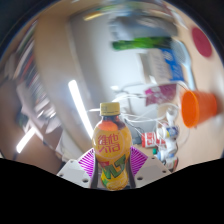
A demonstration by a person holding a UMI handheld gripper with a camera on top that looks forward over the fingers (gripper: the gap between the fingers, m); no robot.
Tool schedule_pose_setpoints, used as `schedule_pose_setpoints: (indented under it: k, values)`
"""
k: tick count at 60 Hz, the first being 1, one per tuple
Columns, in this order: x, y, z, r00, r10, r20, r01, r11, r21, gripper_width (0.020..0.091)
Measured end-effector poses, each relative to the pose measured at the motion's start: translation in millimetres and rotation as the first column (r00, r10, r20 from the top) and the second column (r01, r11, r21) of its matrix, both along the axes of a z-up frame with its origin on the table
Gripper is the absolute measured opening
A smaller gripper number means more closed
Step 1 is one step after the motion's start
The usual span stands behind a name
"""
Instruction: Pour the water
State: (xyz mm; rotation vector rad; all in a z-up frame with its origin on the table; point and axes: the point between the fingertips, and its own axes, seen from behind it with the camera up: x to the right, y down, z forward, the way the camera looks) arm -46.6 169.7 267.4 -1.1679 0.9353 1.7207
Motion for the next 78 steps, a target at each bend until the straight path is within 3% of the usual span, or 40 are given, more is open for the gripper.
schedule_pose_setpoints:
  k: [3, 7, 13, 17, 20, 25, 34, 43, 56, 61, 68, 78]
  values:
    - [12, -12, 31, 0.981, -0.064, 0.184, 0.047, 0.994, 0.095, 0.0434]
    - [48, -20, 61, 0.868, -0.23, 0.439, 0.145, 0.965, 0.219, 0.0436]
    - [123, -31, 84, 0.525, -0.479, 0.704, 0.247, 0.877, 0.413, 0.0437]
    - [167, -36, 77, 0.28, -0.551, 0.786, 0.269, 0.831, 0.487, 0.0435]
    - [192, -31, 72, 0.137, -0.537, 0.832, 0.299, 0.824, 0.482, 0.0435]
    - [231, -20, 19, -0.012, -0.481, 0.877, 0.299, 0.835, 0.462, 0.0439]
    - [255, 9, -73, -0.079, -0.34, 0.937, 0.288, 0.892, 0.349, 0.0436]
    - [262, 21, -128, -0.162, -0.267, 0.95, 0.272, 0.913, 0.303, 0.0437]
    - [247, 22, -172, -0.173, -0.208, 0.963, 0.208, 0.947, 0.243, 0.0456]
    - [245, 20, -167, -0.181, -0.254, 0.95, 0.202, 0.936, 0.289, 0.0464]
    - [246, 22, -168, -0.168, -0.249, 0.954, 0.213, 0.936, 0.282, 0.0473]
    - [249, 22, -174, -0.168, -0.202, 0.965, 0.213, 0.948, 0.235, 0.0653]
